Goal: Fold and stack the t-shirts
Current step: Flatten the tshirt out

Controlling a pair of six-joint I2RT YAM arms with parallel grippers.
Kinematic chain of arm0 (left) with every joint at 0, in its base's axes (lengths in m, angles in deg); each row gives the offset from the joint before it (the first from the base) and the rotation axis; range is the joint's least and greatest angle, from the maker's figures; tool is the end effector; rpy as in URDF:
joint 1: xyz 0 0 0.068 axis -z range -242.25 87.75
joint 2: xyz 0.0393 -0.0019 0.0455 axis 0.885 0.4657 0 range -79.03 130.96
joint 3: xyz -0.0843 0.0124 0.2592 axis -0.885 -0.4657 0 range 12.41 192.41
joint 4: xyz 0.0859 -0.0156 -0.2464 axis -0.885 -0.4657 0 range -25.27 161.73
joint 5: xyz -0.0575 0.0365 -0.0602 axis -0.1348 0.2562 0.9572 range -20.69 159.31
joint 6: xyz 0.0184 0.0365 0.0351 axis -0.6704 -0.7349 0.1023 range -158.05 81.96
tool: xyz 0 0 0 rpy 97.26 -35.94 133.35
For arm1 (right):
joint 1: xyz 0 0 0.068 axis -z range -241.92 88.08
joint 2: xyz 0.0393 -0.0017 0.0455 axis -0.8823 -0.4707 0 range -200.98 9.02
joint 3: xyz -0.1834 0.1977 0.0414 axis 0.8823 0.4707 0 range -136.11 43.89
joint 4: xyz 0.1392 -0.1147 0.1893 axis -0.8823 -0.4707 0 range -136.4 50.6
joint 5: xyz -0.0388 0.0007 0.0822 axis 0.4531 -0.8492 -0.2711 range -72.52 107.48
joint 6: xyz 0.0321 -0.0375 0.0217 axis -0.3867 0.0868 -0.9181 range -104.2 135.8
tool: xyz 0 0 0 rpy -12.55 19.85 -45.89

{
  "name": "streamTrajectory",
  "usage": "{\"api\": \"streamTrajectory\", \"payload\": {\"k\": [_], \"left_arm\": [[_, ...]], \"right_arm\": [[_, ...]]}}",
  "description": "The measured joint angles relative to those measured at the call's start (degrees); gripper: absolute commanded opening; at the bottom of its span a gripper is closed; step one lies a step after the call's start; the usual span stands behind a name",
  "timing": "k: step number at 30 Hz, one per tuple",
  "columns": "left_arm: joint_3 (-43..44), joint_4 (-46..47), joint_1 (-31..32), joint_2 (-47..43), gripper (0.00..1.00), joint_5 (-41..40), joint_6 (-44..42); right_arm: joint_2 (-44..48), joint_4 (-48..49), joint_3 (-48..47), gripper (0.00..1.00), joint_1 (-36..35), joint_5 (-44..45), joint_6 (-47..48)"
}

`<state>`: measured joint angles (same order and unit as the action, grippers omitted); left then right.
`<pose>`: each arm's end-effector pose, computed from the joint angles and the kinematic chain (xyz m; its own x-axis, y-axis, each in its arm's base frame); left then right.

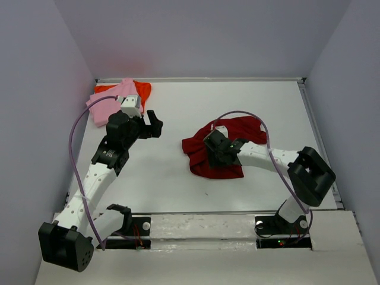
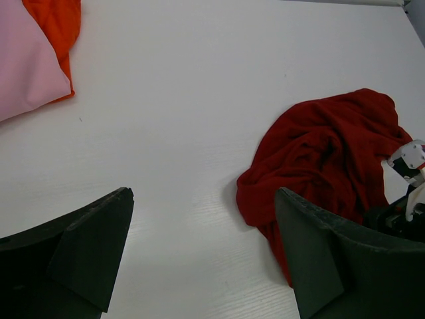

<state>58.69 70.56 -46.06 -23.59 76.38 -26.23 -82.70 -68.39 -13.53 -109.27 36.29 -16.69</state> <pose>0.2188 -0.0681 0.3316 -0.2490 -0.1393 -0.9584 0.3493 0.9101 -0.2230 0.2201 0.2221 0.1927 -0.8317 -0.1524 -0.5339 -0.1793 0.9838 -0.0015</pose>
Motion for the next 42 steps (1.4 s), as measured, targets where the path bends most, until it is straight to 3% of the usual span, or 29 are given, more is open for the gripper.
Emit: {"api": "streamTrajectory", "payload": {"k": [5, 9, 10, 11, 19, 25, 34, 42], "left_arm": [[0.0, 0.0, 0.0, 0.0, 0.96, 0.0, 0.0], [0.0, 0.0, 0.0, 0.0, 0.96, 0.0, 0.0], [0.0, 0.0, 0.0, 0.0, 0.96, 0.0, 0.0], [0.0, 0.0, 0.0, 0.0, 0.96, 0.02, 0.0], [0.0, 0.0, 0.0, 0.0, 0.96, 0.46, 0.0], [0.0, 0.0, 0.0, 0.0, 0.96, 0.48, 0.0], [0.0, 0.0, 0.02, 0.0, 0.96, 0.48, 0.0], [0.0, 0.0, 0.02, 0.0, 0.96, 0.5, 0.0]], "right_arm": [[-4.85, 0.79, -3.08, 0.62, 0.0, 1.9, 2.16], [-6.51, 1.18, -3.91, 0.37, 0.0, 3.85, 3.37], [-6.56, 1.16, -3.91, 0.25, 0.0, 4.15, 3.63], [-6.56, 1.18, -3.91, 0.01, 0.0, 4.42, 3.76], [-6.03, 1.97, -3.21, 0.0, 0.0, 5.88, 3.96], [2.08, -0.94, -3.67, 0.0, 0.0, 8.0, 4.63], [12.26, -7.23, -14.84, 0.0, 0.0, 17.22, 8.28], [15.32, -9.01, -23.93, 0.0, 0.0, 29.33, 15.13]]}}
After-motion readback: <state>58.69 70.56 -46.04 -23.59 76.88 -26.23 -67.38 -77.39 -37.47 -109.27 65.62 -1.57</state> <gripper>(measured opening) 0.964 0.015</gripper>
